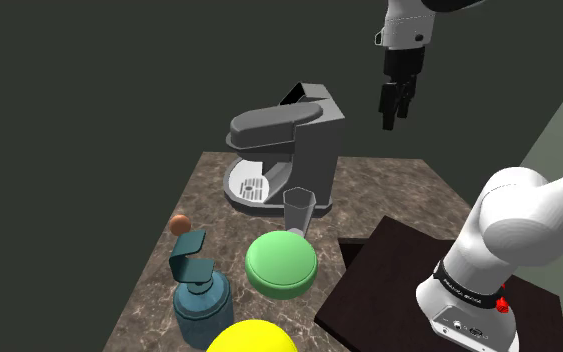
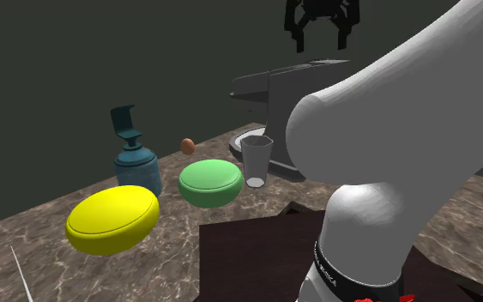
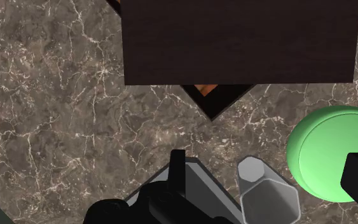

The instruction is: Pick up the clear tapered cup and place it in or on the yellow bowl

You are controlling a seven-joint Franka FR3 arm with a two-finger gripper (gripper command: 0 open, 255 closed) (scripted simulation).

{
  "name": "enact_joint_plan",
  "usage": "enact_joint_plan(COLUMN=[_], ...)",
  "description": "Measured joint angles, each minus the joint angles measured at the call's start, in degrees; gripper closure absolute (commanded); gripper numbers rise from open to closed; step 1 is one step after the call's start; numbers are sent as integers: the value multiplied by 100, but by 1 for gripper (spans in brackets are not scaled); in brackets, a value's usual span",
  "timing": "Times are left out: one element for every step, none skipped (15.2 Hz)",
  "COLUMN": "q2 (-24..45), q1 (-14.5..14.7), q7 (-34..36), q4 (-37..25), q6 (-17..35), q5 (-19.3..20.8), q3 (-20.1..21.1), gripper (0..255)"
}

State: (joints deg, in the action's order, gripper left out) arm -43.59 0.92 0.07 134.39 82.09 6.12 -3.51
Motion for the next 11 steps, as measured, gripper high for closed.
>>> enact_joint_plan(q2=[0,48,152,215,311,433,581,685,810,1031,1138], q1=[0,9,25,45,67,90,102,123,144,159,184], q7=[0,40,99,179,265,356,418,497,580,654,744], q4=[0,52,59,153,237,314,370,405,448,434,499], q6=[0,94,200,349,519,710,910,1048,1210,1413,1581], q5=[0,-18,-47,-85,-125,-165,-183,-216,-245,-267,-298], q3=[0,22,59,110,164,221,252,303,355,398,455], gripper=[0,0,0,0,0,0,0,0,0,0,0])
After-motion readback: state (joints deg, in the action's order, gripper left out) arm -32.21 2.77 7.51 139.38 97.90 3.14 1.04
